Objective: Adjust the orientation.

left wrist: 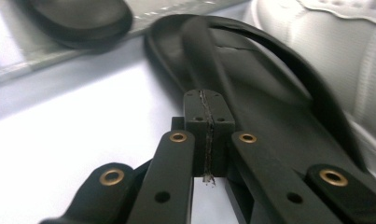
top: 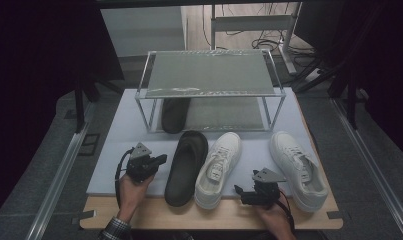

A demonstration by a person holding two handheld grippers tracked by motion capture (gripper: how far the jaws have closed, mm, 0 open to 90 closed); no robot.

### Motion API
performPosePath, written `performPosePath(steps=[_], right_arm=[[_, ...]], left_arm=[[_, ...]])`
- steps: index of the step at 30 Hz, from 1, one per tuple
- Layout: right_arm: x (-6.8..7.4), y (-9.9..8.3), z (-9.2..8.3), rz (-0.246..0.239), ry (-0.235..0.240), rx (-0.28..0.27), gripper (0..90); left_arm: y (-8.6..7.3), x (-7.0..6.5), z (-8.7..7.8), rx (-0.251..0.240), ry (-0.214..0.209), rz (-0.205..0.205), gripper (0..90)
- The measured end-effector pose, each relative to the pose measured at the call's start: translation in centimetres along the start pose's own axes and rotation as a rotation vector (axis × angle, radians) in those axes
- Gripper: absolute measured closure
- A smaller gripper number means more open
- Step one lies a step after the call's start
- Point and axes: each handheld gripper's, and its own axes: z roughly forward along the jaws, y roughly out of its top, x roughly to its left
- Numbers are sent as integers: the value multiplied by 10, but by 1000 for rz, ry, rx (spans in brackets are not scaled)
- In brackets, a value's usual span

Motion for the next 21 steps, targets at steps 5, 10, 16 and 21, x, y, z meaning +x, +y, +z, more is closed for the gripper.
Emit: performPosePath(steps=[5, 10, 16, 21], right_arm=[[0, 0, 0, -1, -1, 2, 106], [0, 0, 0, -1, -1, 2, 106], [0, 0, 0, -1, -1, 2, 106], [0, 0, 0, 0, 0, 0, 106]], left_arm=[[-5, -15, -7, -9, -28, 10, 893], [-8, -28, -5, -6, -62, 27, 893], [-11, -38, 6, 18, -68, 47, 892], [-14, -38, 12, 38, -32, 66, 891]])
